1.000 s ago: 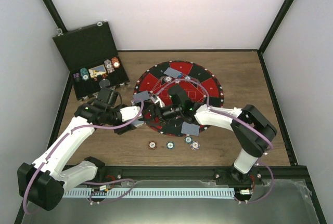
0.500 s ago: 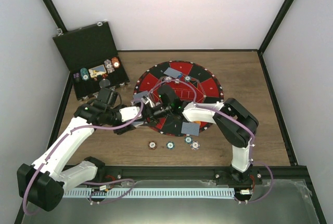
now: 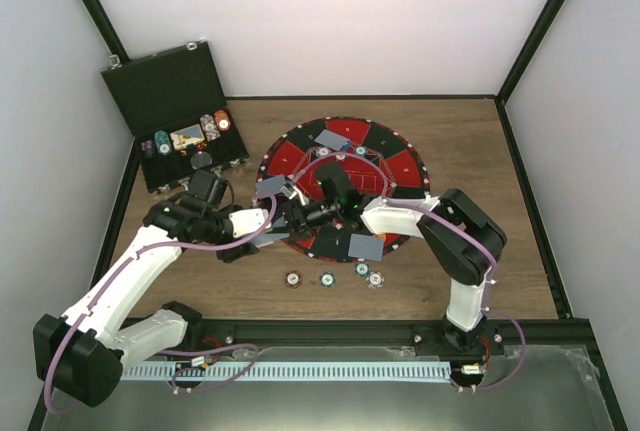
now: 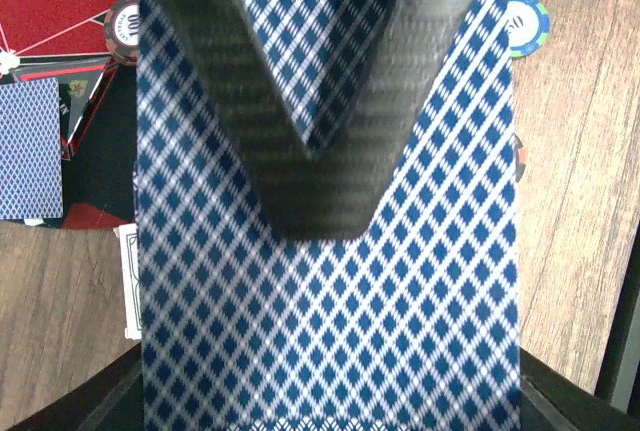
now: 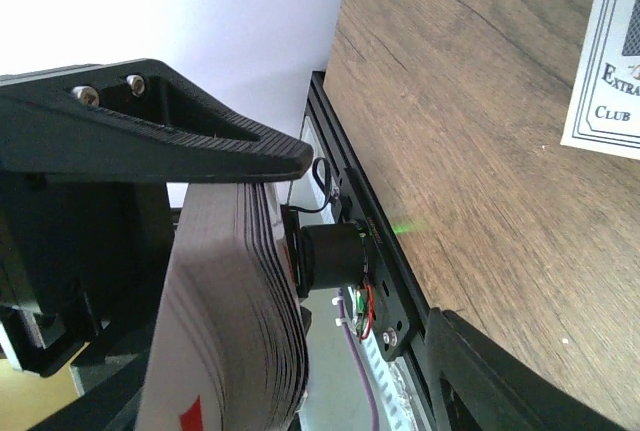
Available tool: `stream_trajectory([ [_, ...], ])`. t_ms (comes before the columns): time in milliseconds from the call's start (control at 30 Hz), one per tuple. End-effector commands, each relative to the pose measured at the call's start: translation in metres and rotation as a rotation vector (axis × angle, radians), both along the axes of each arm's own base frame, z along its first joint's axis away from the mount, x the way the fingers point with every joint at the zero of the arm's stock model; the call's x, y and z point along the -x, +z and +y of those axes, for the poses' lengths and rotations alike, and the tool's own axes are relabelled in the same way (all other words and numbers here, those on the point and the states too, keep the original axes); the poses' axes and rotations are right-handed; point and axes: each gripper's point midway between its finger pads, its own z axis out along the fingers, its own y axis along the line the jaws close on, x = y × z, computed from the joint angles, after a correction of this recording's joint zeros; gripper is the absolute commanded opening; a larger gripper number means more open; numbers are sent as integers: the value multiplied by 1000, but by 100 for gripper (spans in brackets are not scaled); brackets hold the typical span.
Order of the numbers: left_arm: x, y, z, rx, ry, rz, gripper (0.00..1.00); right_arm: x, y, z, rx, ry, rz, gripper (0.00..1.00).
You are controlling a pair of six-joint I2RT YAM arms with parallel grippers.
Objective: Distribute texas hold em gaming equipment
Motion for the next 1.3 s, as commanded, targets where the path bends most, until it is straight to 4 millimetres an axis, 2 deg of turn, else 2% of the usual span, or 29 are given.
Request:
stream_trajectory([
  [0, -5, 18, -7, 54, -21, -66, 16, -1, -10, -15, 50, -38, 14, 56],
  [367, -8, 16, -6, 43, -16, -75, 16, 1, 24, -24, 13, -73, -25, 45],
  [500, -9, 17, -5, 40, -13, -85, 16, 2, 26, -28, 24, -90, -27, 35],
  [733, -8, 16, -3, 30, -11, -83, 16, 1, 30, -36, 33, -111, -33, 12],
  [900, -10, 13, -1, 15, -6, -87, 16, -2, 33, -47, 42, -135, -41, 1],
  [1033, -10, 10, 1, 3, -2, -86, 16, -8, 37, -57, 48, -159, -53, 1],
  [1267, -7, 7, 8, -31, 4, -90, 16, -36, 35, -79, 72, -233, -72, 1],
])
